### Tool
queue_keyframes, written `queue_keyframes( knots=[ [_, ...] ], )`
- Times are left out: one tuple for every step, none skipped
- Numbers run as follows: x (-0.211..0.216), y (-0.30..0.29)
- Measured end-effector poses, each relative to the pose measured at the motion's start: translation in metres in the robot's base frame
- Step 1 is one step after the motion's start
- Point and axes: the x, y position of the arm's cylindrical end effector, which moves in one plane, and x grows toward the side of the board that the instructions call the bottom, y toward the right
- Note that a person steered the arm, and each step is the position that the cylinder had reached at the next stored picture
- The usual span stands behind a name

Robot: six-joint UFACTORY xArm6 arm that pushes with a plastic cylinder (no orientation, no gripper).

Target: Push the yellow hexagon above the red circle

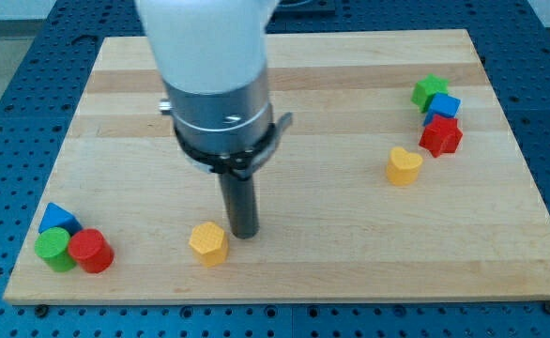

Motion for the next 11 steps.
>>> queue_keyframes(
  knots=[
    [0.017, 0.007],
    [0.039, -0.001],
    [0.031, -0.034],
    [0.009, -0.06],
    [0.006, -0.058],
    [0.0, -0.057],
    [0.0, -0.085],
    [0.0, -0.12],
    [0.0, -0.151],
    [0.0, -0.158],
    [0.0, -0.131]
  ],
)
